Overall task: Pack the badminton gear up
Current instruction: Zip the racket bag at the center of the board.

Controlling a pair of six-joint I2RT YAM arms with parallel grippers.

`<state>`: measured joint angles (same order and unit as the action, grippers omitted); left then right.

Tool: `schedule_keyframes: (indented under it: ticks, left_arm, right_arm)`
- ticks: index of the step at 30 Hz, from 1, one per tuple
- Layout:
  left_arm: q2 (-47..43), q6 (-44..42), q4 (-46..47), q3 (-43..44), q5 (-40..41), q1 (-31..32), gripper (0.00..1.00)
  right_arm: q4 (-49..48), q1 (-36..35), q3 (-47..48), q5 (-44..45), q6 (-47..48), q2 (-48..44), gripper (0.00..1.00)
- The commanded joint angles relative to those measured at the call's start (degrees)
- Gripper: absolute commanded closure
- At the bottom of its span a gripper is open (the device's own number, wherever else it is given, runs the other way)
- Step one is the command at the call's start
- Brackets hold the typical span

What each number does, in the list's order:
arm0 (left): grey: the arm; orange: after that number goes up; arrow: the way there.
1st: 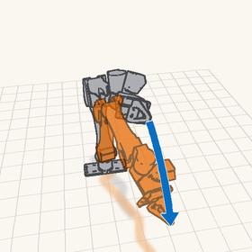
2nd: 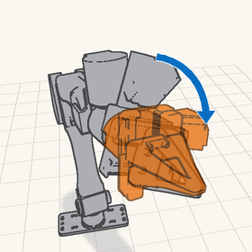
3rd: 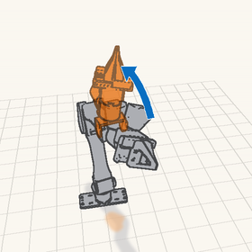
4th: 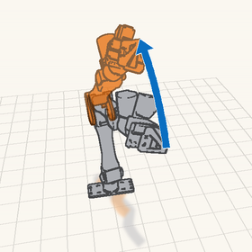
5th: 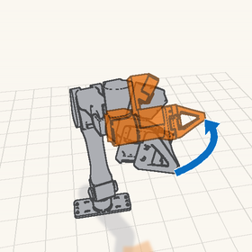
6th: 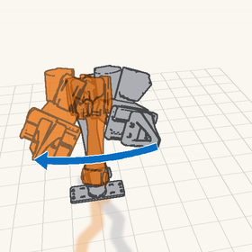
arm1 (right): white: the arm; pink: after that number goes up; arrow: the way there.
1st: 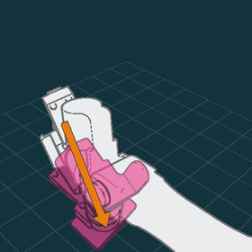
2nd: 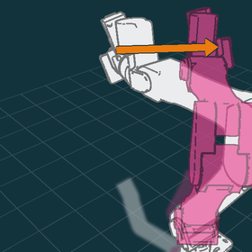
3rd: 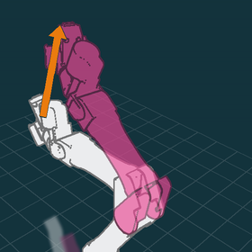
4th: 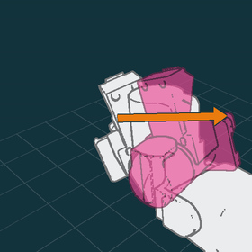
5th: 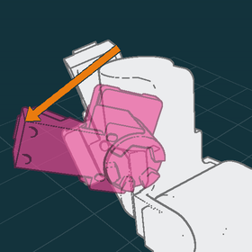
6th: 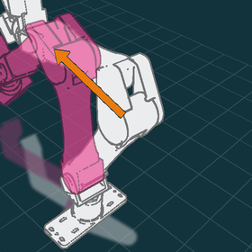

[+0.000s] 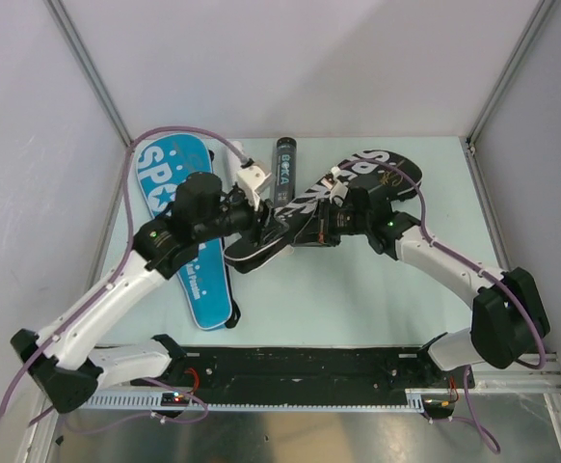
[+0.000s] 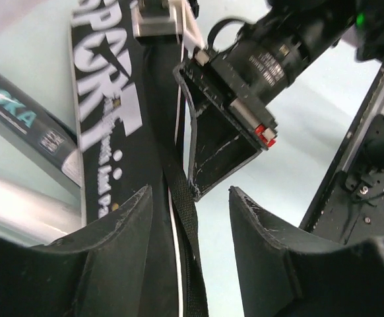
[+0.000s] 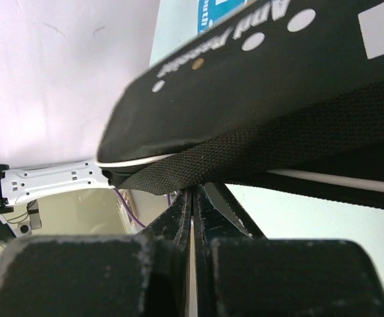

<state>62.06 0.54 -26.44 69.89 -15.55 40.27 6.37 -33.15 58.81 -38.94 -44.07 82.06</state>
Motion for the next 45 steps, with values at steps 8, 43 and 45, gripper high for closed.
schedule_keyframes:
  ticks: [8, 43, 45]
  left_arm:
    - [8.31, 3.00, -2.43, -0.21, -6.38, 0.23, 0.52]
    - [9.20, 15.48, -1.40, 4.67, -1.81, 0.69, 1.00]
    - [7.72, 15.66, -1.40, 4.34, -1.09, 0.25, 1.00]
  right_arm:
    - [-3.13, -0.06, -2.50, -0.50, 0.53, -6.07, 1.00]
    - [-1.84, 6.14, -12.33, 0.17, 2.23, -10.44, 1.00]
    - [-1.86, 7.43, -13.13, 0.11, 2.06, -10.98, 1.00]
